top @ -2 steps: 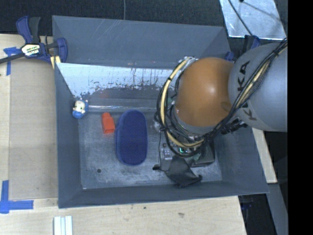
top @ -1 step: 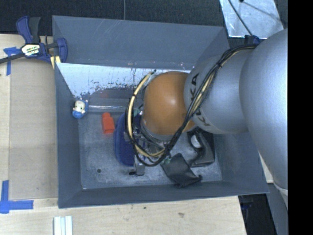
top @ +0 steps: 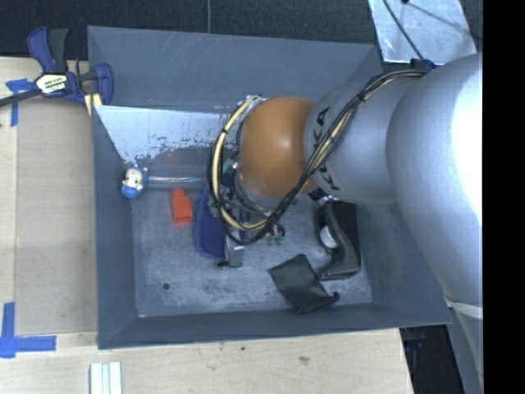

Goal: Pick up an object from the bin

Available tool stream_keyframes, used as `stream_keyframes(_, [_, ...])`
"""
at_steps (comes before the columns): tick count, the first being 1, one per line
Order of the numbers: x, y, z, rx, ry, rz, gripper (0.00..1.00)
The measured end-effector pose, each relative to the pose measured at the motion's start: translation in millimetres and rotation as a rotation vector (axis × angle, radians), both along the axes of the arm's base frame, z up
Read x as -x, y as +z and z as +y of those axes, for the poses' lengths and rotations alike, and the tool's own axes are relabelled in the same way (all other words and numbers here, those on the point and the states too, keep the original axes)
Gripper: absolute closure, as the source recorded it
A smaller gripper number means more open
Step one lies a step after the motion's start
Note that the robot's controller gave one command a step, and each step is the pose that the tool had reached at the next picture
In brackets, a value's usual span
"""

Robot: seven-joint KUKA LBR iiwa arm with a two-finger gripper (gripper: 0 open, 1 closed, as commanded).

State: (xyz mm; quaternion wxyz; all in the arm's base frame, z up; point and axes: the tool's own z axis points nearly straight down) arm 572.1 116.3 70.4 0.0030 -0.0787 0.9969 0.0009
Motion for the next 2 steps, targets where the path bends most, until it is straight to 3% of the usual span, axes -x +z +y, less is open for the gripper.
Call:
stream_keyframes(1, [1.0, 3, 2, -0.002, 0.001, 0.001, 1.00])
stream_keyframes(2, [-35.0, 130, 6, 0.000, 0.008, -0.005, 1.00])
